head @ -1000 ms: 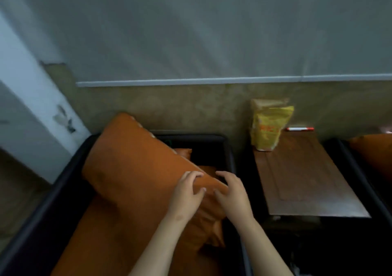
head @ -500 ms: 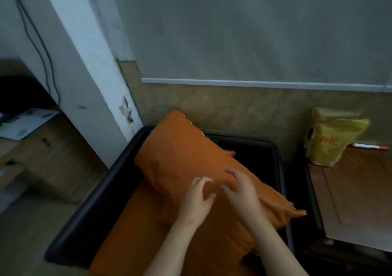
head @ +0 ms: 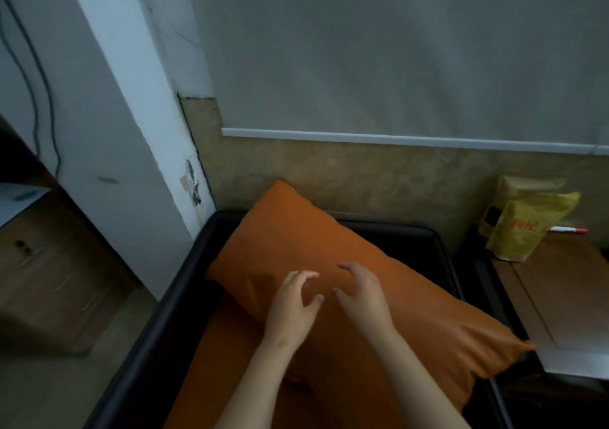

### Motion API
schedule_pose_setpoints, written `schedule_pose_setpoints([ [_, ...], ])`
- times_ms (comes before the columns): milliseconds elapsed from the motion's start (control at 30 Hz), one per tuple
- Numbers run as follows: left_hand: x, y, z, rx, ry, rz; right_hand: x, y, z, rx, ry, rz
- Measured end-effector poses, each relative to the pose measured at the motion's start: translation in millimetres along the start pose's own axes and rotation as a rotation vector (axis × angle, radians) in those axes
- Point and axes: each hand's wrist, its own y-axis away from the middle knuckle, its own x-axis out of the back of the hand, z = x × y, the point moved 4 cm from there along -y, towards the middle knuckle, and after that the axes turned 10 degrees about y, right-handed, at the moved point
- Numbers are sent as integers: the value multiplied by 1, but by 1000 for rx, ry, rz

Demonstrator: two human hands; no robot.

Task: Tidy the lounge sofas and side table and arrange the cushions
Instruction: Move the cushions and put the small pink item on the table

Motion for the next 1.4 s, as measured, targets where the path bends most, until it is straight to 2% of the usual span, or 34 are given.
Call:
schedule_pose_setpoints([
  [200, 77, -36, -32, -8, -73, 18, -43, -13, -71, 16, -44, 23],
  [467, 59, -60, -20, -78, -33, -93, -24, -35, -67, -35, 1, 92],
  [800, 59, -108, -18, -58, -70, -94, -31, -82, -53, -32, -66, 51],
  [1133, -7, -184, -7, -63, -203, -307, -11, -144, 15, -154, -51, 85],
  [1400, -61, -244, -29, -123, -428, -409, -27, -180, 65, -251, -8, -12],
])
